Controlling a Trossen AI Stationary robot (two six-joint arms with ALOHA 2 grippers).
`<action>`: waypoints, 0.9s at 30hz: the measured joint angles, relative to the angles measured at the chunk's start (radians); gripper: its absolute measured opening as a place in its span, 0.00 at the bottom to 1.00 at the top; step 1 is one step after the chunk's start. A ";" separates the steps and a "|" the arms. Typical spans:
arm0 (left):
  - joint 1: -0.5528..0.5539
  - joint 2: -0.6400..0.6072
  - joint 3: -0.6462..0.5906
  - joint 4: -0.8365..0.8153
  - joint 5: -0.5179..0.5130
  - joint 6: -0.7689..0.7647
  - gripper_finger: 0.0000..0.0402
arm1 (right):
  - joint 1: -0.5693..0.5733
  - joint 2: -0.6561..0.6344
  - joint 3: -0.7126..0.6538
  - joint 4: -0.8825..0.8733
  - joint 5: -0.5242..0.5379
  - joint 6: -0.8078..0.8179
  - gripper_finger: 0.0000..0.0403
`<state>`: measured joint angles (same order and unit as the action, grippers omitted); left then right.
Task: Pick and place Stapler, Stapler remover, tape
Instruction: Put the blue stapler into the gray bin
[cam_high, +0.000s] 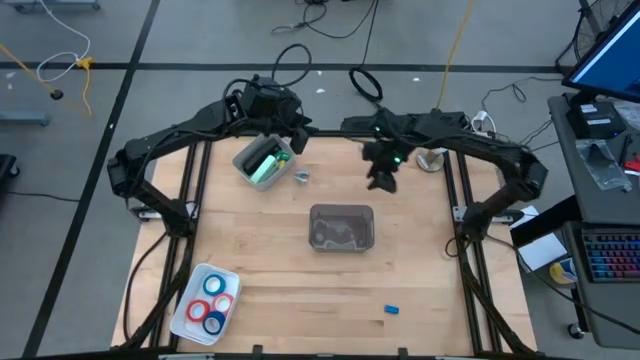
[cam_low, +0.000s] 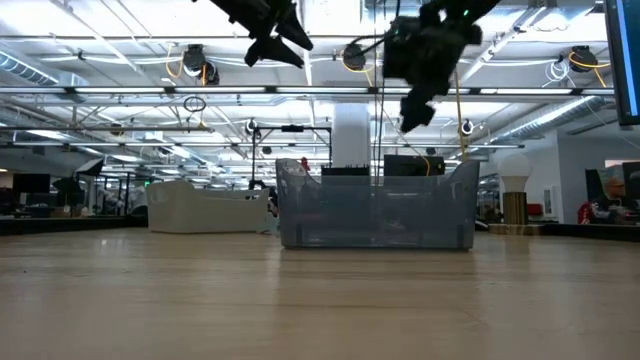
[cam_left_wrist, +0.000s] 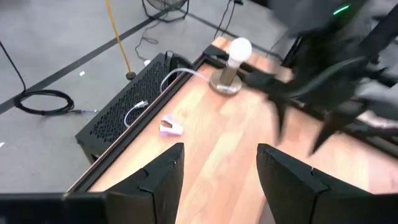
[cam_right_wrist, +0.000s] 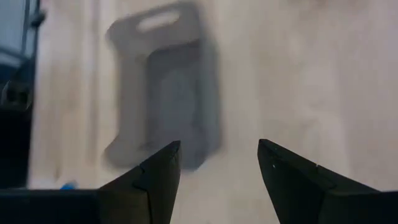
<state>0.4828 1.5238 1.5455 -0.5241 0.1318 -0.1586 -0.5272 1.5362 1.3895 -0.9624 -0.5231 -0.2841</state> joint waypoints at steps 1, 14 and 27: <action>-0.001 0.000 0.000 -0.009 0.000 0.009 0.50 | 0.016 -0.024 0.000 -0.042 0.002 -0.001 0.52; -0.070 0.000 0.000 -0.071 0.000 0.050 0.50 | 0.385 -0.252 0.000 -0.292 0.205 0.319 0.52; -0.364 0.000 -0.001 0.001 -0.233 -0.064 0.50 | 0.840 -0.451 -0.342 0.028 0.319 0.685 0.52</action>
<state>0.1190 1.5238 1.5448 -0.5228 -0.1012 -0.2228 0.3127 1.0848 1.0470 -0.9347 -0.2045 0.4009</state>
